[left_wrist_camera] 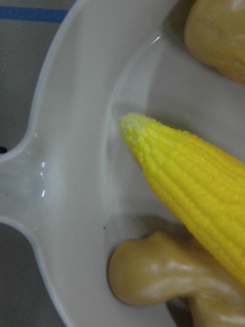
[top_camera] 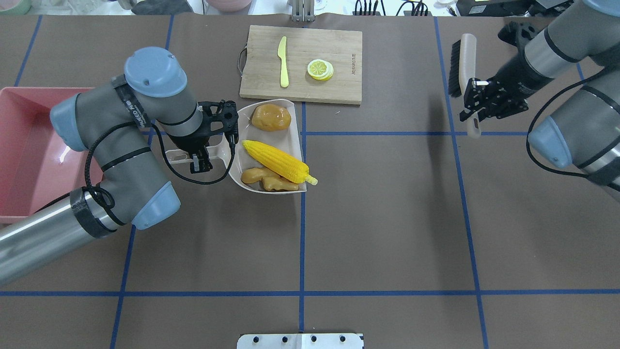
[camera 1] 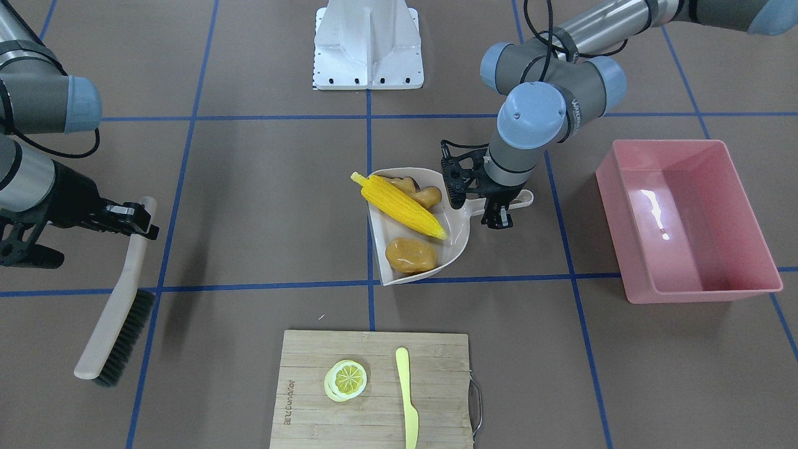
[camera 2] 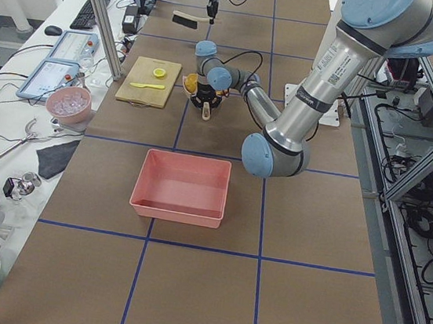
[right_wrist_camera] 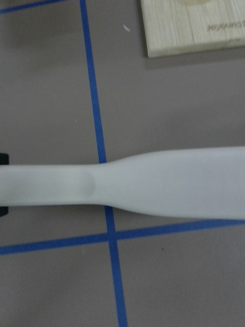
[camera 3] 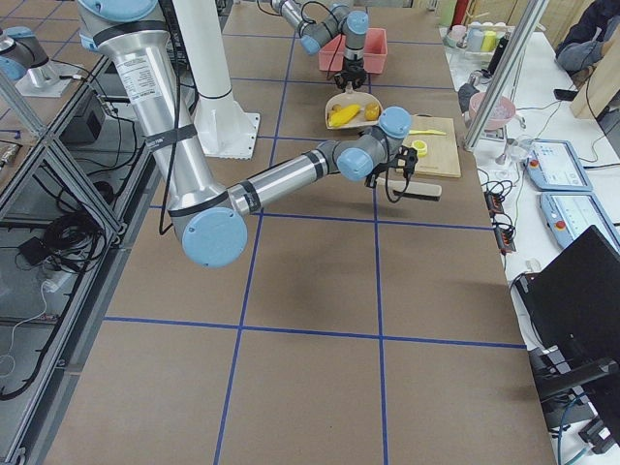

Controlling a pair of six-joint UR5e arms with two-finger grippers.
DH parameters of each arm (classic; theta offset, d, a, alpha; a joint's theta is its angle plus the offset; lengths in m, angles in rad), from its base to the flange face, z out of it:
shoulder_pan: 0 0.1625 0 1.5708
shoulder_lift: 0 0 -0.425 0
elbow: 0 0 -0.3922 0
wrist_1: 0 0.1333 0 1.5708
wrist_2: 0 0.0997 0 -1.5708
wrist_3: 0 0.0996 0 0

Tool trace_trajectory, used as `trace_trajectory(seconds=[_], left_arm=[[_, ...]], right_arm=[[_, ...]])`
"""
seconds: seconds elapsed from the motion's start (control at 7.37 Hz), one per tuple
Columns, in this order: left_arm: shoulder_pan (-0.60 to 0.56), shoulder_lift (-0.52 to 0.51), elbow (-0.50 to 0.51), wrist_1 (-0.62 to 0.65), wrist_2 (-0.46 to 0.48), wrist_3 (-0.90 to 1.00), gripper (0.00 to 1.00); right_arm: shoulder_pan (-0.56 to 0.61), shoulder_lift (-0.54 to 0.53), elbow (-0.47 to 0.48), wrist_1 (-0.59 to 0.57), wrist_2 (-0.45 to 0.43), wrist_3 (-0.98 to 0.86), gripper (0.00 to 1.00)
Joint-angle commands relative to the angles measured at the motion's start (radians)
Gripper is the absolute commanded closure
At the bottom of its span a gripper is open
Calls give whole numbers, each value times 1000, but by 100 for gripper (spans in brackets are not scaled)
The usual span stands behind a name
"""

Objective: Sweep and dump trash into bin
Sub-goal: 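Lift the loaded dustpan with the left gripper while the right withdraws the brush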

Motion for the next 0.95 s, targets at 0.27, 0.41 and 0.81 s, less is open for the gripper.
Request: trace_trajectory(seconds=[0.27, 0.41, 0.81], left_arm=[[-213, 78, -96, -32, -179, -3, 100], [-283, 80, -102, 11, -220, -5, 100], [-442, 165, -150, 56, -233, -62, 100]], right_arm=[[-158, -321, 196, -9, -87, -103, 100], [-196, -332, 232, -18, -86, -104, 100], [-213, -311, 263, -96, -124, -136, 100]])
